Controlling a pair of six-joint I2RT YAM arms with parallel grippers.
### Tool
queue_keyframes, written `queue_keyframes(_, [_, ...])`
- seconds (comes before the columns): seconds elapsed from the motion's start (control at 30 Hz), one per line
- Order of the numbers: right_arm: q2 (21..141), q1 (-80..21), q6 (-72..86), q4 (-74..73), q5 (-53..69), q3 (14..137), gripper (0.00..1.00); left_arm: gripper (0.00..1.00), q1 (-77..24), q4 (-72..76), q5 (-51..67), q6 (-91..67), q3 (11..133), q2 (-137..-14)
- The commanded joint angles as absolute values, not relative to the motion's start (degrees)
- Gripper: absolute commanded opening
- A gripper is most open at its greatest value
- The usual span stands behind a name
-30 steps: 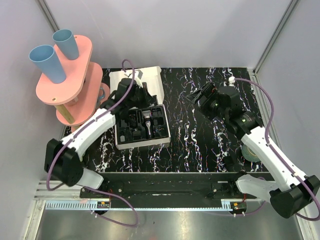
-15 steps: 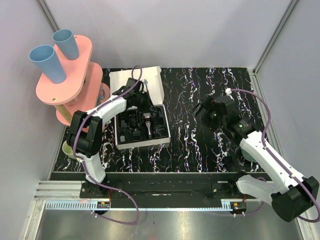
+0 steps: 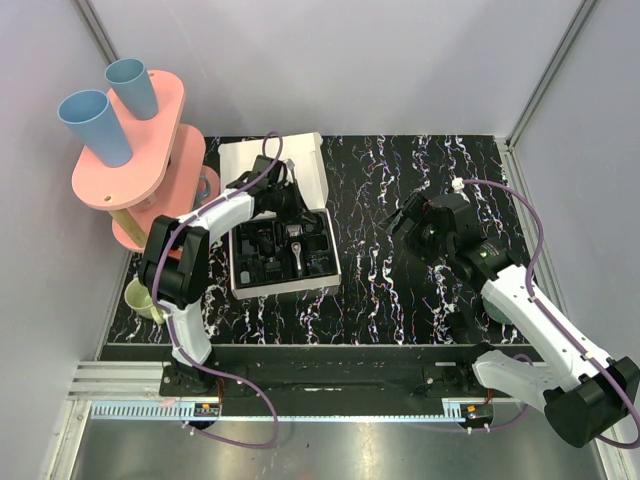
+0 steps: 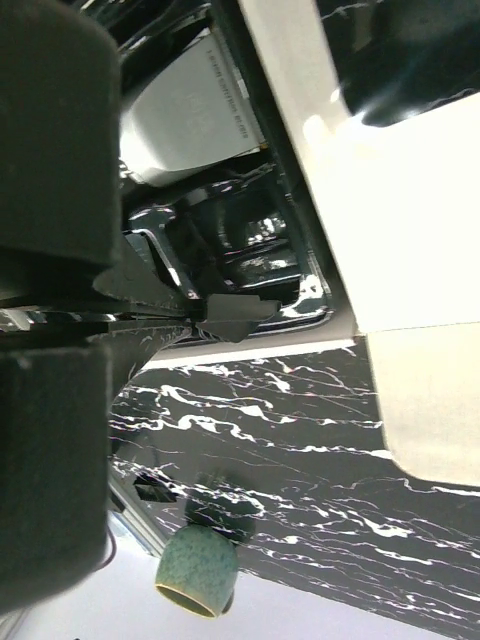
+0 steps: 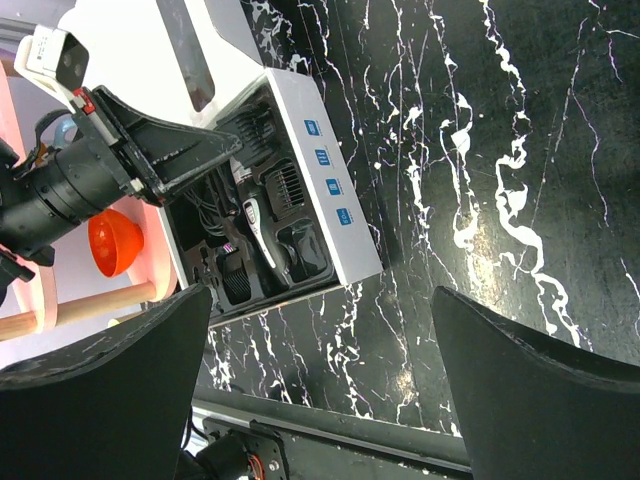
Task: Sort the hair-cutting tools
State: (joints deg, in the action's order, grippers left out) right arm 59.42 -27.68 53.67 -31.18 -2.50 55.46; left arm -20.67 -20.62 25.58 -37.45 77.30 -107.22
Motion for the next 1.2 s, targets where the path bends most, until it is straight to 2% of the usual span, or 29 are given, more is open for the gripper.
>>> queue_keyframes(0.0, [58.8,-27.7,52.5,-30.7,-3.4,55.3,1.00,0.00,-20.2,-17.1,27.6,-38.9,78.6,-108.5])
queue_keyframes(0.4, [59.2,-27.6,52.4,-30.7,-3.1,55.4,0.99,0.00,-20.2,-17.8,27.1,-38.3,78.2,-111.3])
queue_keyframes(0.47, [59.3,-27.5,52.4,-30.8,-2.9,55.4,0.99,0.07,-20.2,-17.9,26.5,-38.1,78.0,-111.4])
queue_keyframes(0.5, [59.3,-27.6,52.4,-30.7,-3.0,55.4,0.99,0.14,-20.0,-17.8,26.1,-38.1,77.8,-111.3])
queue_keyframes(0.53, [59.3,-27.6,52.4,-30.7,-2.9,55.4,0.99,0.26,-20.0,-17.7,25.1,-38.1,77.2,-111.0])
queue_keyframes(0.57, [59.4,-27.6,52.4,-30.7,-2.9,55.3,0.99,0.31,-20.0,-17.6,24.6,-38.0,76.9,-110.6])
queue_keyframes(0.67, [59.3,-27.6,52.4,-30.8,-2.9,55.1,0.99,0.43,-20.0,-17.6,22.9,-37.5,76.4,-109.9])
queue_keyframes(0.8, [59.5,-27.6,52.4,-30.8,-2.8,55.0,0.99,0.46,-20.1,-18.9,20.4,-36.8,76.6,-109.0])
queue_keyframes(1.0, [59.9,-27.6,52.4,-30.7,-2.5,54.8,0.99,0.55,-20.0,-20.0,16.6,-36.1,76.2,-106.6])
queue_keyframes(1.1, [59.9,-27.6,52.4,-30.6,-2.4,54.8,0.98,0.55,-20.1,-20.6,15.3,-36.0,76.2,-105.7])
queue_keyframes(1.17, [59.9,-27.6,52.2,-30.7,-2.5,54.8,0.98,0.51,-20.1,-20.6,14.9,-36.0,76.1,-104.9])
